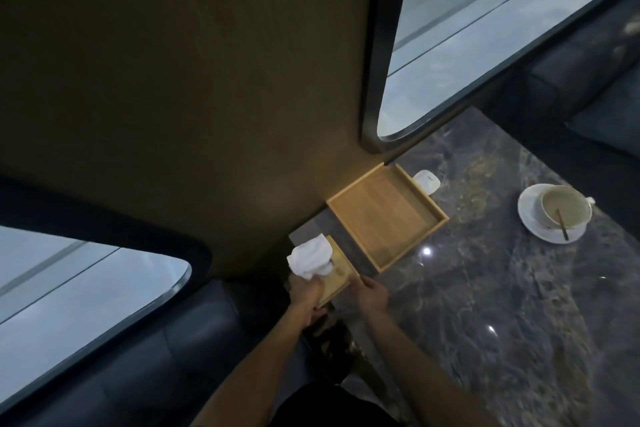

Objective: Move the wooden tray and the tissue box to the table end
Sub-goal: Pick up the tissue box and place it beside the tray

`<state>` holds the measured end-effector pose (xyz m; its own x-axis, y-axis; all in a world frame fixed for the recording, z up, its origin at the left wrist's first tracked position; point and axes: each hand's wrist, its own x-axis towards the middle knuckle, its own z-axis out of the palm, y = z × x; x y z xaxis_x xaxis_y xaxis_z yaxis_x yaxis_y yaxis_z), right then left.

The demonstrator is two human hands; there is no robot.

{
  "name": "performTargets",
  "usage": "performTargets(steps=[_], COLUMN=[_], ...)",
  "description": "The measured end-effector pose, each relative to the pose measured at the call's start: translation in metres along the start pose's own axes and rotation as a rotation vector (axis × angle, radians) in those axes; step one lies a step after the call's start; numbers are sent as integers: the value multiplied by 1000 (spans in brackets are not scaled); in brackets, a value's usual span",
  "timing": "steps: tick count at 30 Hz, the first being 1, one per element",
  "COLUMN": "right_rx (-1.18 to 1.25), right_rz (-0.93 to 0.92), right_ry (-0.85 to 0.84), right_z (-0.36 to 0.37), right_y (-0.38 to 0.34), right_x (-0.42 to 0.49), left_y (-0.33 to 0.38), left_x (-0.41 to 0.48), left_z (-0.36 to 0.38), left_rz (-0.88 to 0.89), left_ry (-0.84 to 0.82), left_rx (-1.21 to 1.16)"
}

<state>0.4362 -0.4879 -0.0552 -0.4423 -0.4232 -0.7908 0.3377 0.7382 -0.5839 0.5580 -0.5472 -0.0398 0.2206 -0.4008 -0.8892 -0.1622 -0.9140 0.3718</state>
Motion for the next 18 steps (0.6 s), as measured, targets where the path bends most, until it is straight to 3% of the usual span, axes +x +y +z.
performTargets(steps=[5,11,18], right_rx=[125,295,178], right_rz=[89,165,81], right_ry=[16,-18,-104], right_z=[13,23,32], right_y=[-11,-22,-39], right_x=[16,24,36], left_y=[3,15,13], left_x=[27,23,55], left_z=[-1,-11,-13], left_rz=[159,190,309], left_ry=[15,-128,-197], left_rx=[29,-72,26])
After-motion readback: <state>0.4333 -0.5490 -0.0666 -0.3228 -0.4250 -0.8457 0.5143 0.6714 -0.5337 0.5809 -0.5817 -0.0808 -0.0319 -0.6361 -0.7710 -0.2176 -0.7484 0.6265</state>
